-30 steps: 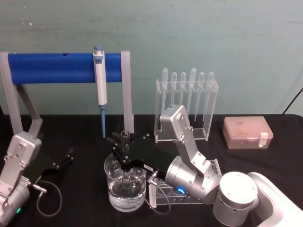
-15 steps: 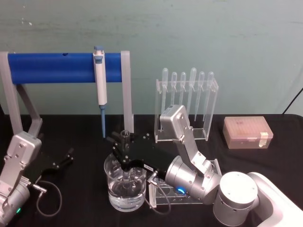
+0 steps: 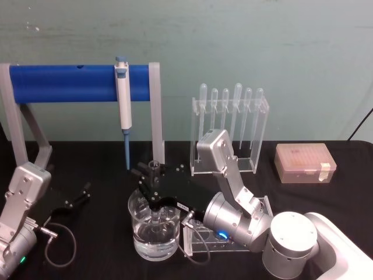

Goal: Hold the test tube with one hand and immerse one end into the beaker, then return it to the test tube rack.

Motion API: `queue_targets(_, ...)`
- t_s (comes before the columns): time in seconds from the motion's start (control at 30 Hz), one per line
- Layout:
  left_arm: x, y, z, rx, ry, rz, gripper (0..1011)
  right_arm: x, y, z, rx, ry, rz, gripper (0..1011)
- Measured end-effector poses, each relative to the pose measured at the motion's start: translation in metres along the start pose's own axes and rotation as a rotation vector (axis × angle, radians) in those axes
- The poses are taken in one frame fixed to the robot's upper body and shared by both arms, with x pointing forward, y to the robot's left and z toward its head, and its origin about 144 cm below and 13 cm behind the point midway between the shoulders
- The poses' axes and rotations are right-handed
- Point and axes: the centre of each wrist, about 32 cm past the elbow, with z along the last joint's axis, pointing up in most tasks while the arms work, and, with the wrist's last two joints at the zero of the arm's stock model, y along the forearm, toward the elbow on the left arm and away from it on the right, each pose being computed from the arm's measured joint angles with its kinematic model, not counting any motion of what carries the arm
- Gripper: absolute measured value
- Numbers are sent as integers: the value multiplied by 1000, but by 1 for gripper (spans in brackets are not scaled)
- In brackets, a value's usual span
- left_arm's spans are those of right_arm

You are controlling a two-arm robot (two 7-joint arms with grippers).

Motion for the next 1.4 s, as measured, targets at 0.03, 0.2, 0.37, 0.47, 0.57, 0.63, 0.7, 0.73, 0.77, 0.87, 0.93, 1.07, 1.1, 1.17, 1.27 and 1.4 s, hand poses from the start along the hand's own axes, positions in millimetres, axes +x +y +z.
queue_targets(0.03, 0, 0, 0, 0, 0, 0, 1000, 0, 0, 0, 0, 0, 0, 134)
queue_targets(0.2, 0, 0, 0, 0, 0, 0, 1000, 0, 0, 0, 0, 0, 0, 134)
queue_targets(0.37, 0, 0, 0, 0, 0, 0, 1000, 0, 0, 0, 0, 0, 0, 134)
queue_targets(0.47, 0, 0, 0, 0, 0, 0, 1000, 0, 0, 0, 0, 0, 0, 134)
queue_targets(0.57, 0, 0, 0, 0, 0, 0, 1000, 0, 0, 0, 0, 0, 0, 134)
queue_targets(0.63, 0, 0, 0, 0, 0, 0, 1000, 0, 0, 0, 0, 0, 0, 134)
queue_targets(0.7, 0, 0, 0, 0, 0, 0, 1000, 0, 0, 0, 0, 0, 0, 134)
queue_targets(0.73, 0, 0, 0, 0, 0, 0, 1000, 0, 0, 0, 0, 0, 0, 134)
queue_targets(0.77, 0, 0, 0, 0, 0, 0, 1000, 0, 0, 0, 0, 0, 0, 134)
queue_targets(0.87, 0, 0, 0, 0, 0, 0, 1000, 0, 0, 0, 0, 0, 0, 134)
queue_targets(0.93, 0, 0, 0, 0, 0, 0, 1000, 0, 0, 0, 0, 0, 0, 134)
queue_targets(1.07, 0, 0, 0, 0, 0, 0, 1000, 0, 0, 0, 0, 0, 0, 134)
queue_targets(1.1, 0, 0, 0, 0, 0, 0, 1000, 0, 0, 0, 0, 0, 0, 134)
queue_targets(1.17, 0, 0, 0, 0, 0, 0, 1000, 0, 0, 0, 0, 0, 0, 134)
queue_targets(1.27, 0, 0, 0, 0, 0, 0, 1000, 0, 0, 0, 0, 0, 0, 134)
queue_targets(1.4, 0, 0, 0, 0, 0, 0, 1000, 0, 0, 0, 0, 0, 0, 134)
